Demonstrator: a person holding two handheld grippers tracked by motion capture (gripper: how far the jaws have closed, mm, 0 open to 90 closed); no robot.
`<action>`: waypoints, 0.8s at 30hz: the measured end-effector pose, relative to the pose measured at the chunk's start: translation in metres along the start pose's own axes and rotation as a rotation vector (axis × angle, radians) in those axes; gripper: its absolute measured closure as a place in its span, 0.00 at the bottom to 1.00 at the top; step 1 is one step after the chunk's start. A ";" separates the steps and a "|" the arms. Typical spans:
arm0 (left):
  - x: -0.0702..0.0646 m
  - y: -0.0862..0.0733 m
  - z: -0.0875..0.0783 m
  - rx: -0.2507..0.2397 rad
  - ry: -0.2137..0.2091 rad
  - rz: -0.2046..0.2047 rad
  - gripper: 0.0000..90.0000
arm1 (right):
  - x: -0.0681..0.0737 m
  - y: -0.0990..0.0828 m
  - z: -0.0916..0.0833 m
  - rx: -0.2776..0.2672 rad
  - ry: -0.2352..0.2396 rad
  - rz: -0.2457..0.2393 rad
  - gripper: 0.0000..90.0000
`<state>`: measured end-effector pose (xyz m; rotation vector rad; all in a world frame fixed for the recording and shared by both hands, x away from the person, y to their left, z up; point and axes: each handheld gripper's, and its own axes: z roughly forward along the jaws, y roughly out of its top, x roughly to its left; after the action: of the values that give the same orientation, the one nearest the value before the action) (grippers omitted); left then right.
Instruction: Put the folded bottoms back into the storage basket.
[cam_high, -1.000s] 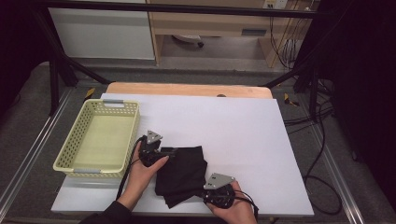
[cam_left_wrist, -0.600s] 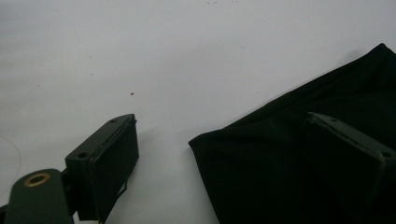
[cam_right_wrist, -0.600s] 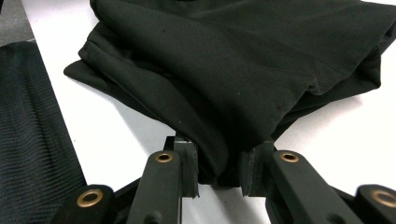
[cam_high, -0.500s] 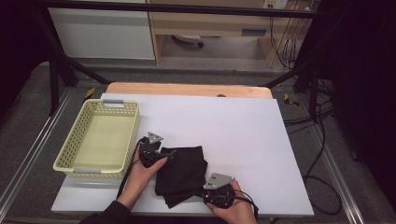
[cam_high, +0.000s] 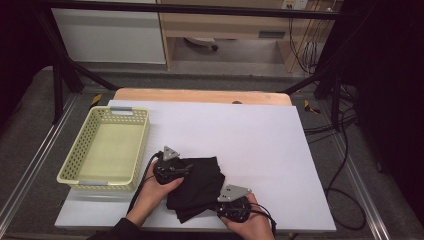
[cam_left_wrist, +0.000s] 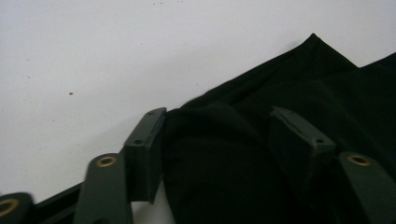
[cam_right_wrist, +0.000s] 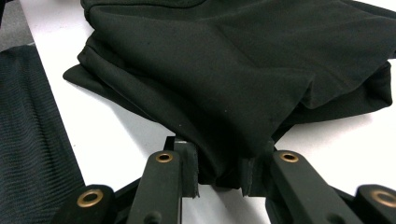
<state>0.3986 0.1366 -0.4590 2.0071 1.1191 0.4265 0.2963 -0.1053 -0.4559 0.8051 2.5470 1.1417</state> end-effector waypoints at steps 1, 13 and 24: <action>-0.001 0.000 -0.001 0.004 -0.015 -0.003 0.53 | 0.000 0.000 0.000 -0.001 0.000 -0.001 0.81; -0.001 0.000 -0.004 -0.017 -0.111 -0.037 0.88 | 0.000 0.002 0.000 -0.008 -0.001 -0.005 0.83; -0.007 0.018 -0.027 -0.097 -0.143 -0.038 0.90 | 0.003 0.009 -0.008 -0.066 -0.004 -0.009 0.84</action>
<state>0.3886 0.1383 -0.4279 1.8973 1.0270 0.3070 0.2945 -0.1035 -0.4437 0.7781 2.4932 1.2132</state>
